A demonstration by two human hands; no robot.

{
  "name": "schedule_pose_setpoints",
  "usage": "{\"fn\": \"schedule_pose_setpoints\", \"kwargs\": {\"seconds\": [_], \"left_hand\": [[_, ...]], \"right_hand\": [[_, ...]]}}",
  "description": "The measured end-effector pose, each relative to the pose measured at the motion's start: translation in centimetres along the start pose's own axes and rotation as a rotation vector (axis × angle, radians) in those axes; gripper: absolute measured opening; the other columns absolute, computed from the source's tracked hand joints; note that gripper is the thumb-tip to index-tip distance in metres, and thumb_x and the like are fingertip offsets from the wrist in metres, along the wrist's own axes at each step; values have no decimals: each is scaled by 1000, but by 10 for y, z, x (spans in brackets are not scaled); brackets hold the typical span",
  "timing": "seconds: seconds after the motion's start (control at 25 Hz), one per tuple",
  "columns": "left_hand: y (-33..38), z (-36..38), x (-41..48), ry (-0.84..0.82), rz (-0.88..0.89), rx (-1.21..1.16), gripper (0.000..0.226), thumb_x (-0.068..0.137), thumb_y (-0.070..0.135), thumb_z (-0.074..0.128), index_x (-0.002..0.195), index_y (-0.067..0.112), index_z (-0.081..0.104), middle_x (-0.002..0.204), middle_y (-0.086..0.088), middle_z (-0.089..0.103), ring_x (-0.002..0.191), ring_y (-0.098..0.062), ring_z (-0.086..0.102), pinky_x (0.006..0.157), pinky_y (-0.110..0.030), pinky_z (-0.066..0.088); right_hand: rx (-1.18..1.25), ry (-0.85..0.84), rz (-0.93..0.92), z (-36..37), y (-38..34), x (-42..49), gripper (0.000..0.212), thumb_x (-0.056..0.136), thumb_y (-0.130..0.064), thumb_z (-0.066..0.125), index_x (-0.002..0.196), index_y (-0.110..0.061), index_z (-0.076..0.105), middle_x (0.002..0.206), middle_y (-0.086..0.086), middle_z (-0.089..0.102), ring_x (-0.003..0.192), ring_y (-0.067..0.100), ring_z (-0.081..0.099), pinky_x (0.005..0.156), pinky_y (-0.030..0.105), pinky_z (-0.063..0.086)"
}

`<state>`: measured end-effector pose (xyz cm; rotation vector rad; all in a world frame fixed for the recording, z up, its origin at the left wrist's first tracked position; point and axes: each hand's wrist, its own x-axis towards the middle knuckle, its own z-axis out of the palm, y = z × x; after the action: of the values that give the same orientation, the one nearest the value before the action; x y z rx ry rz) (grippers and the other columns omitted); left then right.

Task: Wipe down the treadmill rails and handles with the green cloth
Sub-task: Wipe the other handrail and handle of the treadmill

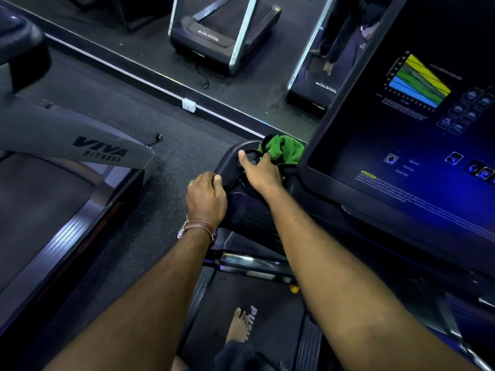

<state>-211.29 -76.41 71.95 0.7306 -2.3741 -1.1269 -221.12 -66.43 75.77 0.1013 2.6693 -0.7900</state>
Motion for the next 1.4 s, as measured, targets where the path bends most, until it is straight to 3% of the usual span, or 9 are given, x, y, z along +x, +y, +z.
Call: {"fn": "schedule_pose_setpoints", "kwargs": {"seconds": [0.2, 0.36, 0.44, 0.56, 0.68, 0.88, 1.04, 1.24, 1.4], "left_hand": [[-1, 3, 1, -31, 4, 27, 22, 95, 19, 46, 85, 4, 58, 90, -16, 63, 85, -33, 55, 73, -38, 38], [-2, 0, 0, -42, 16, 21, 21, 95, 17, 46, 86, 3, 58, 91, -18, 62, 86, -35, 54, 75, -41, 39], [-1, 0, 0, -36, 13, 25, 21, 95, 18, 46, 87, 3, 59, 92, -17, 62, 86, -35, 54, 74, -40, 39], [-1, 0, -1, -31, 29, 35, 21, 95, 17, 46, 87, 2, 58, 92, -19, 62, 86, -36, 54, 75, -40, 38], [0, 1, -3, -45, 32, 43, 21, 95, 18, 46, 90, 3, 58, 94, -18, 62, 89, -35, 54, 77, -39, 37], [0, -5, -5, -65, 32, 26, 21, 96, 22, 47, 93, 6, 61, 96, -13, 64, 91, -29, 55, 77, -34, 38], [-4, -6, -4, -83, 27, 21, 23, 95, 24, 47, 96, 7, 62, 99, -12, 65, 94, -29, 56, 80, -36, 40], [1, -4, -3, -74, 17, 25, 22, 95, 25, 48, 92, 6, 60, 97, -12, 63, 91, -28, 54, 77, -35, 38], [5, 2, 2, -63, -11, 53, 21, 92, 24, 51, 92, 4, 57, 98, -15, 60, 93, -32, 52, 79, -40, 39]], "right_hand": [[-743, -181, -143, -23, -10, 7, 86, 90, -76, 16, 142, -16, 48, 152, 13, 40, 137, 33, 41, 110, 47, 33], [-986, -199, -101, -8, -26, -1, 86, 95, -71, 14, 153, -7, 18, 159, 23, 16, 148, 41, 8, 114, 59, -5], [-1095, -49, -158, -6, -22, -7, 94, 90, -77, 9, 151, -5, 6, 161, 23, -5, 148, 39, -10, 114, 58, -14], [-817, -37, -303, -10, -5, 1, 92, 91, -74, 17, 153, -6, 22, 161, 10, -21, 149, 34, -13, 119, 55, -7], [-653, 0, -343, -17, 19, 10, 76, 99, -60, 25, 149, -3, 34, 164, 5, -13, 150, 31, -3, 119, 54, 3], [-919, 30, -235, -17, 3, 7, 44, 101, -34, 33, 134, -16, 56, 149, 16, 24, 132, 40, 33, 107, 59, 29], [-964, -62, -235, -30, -15, 3, 45, 98, -29, 31, 132, -18, 58, 142, 12, 50, 127, 36, 49, 100, 49, 38], [-488, -66, 42, -38, -25, 1, 53, 95, -38, 32, 136, -13, 54, 136, 9, 57, 108, 25, 60, 72, 22, 38], [-79, -2, 127, -37, -28, -3, 67, 81, -50, 50, 139, -16, 47, 137, 14, 54, 120, 34, 55, 93, 34, 44]]}}
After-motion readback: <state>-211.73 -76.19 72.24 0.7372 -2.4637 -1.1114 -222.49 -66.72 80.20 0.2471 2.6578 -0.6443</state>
